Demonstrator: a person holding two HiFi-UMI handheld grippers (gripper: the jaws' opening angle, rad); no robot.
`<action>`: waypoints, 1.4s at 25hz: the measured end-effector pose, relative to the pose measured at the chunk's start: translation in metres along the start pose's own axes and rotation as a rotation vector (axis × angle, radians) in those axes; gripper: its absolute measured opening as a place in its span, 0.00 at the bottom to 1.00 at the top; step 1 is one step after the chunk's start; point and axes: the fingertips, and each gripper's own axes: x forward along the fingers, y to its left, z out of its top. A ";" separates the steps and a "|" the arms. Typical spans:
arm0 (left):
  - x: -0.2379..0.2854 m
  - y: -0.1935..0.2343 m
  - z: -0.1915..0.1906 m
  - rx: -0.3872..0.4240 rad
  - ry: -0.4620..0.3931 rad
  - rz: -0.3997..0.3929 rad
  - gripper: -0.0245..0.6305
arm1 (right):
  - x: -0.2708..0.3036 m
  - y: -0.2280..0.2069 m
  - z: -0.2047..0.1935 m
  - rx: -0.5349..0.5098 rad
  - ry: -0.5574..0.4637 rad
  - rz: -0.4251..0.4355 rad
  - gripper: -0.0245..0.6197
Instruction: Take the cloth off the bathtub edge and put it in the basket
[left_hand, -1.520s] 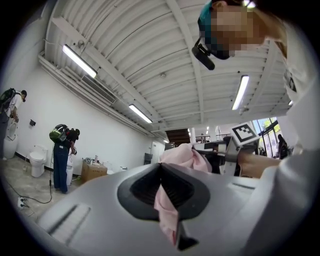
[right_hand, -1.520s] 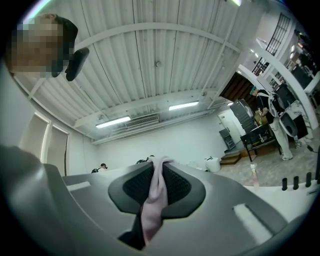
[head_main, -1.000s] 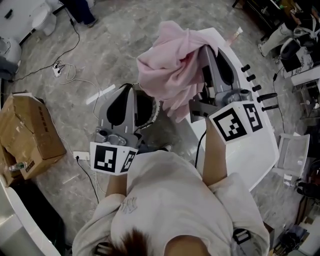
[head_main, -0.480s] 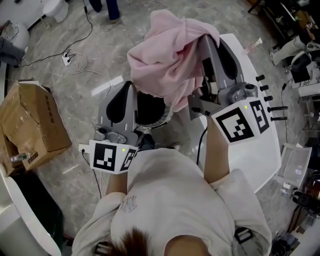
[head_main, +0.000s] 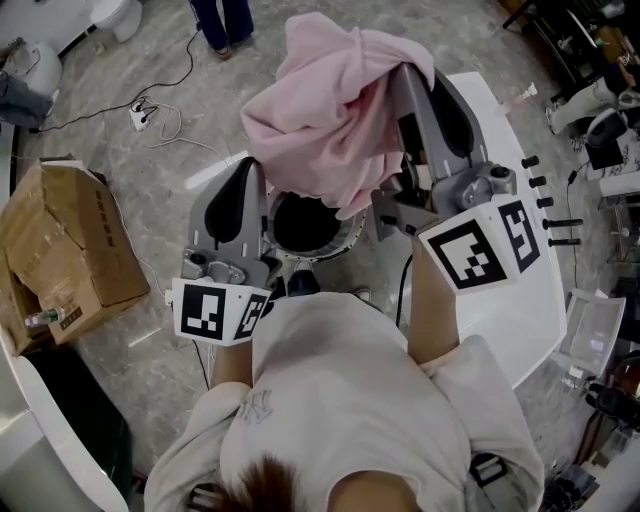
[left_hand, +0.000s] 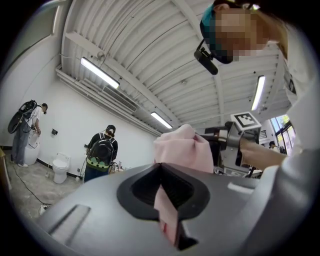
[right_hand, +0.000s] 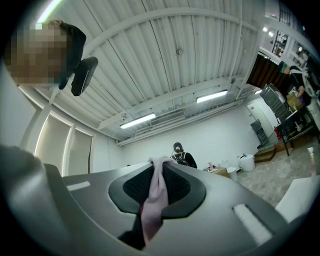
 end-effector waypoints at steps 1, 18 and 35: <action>0.000 0.003 0.000 0.000 0.000 0.001 0.05 | 0.001 0.001 -0.004 -0.003 0.007 -0.002 0.10; -0.010 0.038 -0.010 0.002 0.034 0.052 0.05 | -0.006 0.000 -0.086 0.042 0.171 -0.015 0.10; -0.023 0.055 -0.023 -0.003 0.063 0.087 0.05 | -0.024 0.002 -0.148 0.069 0.301 -0.013 0.10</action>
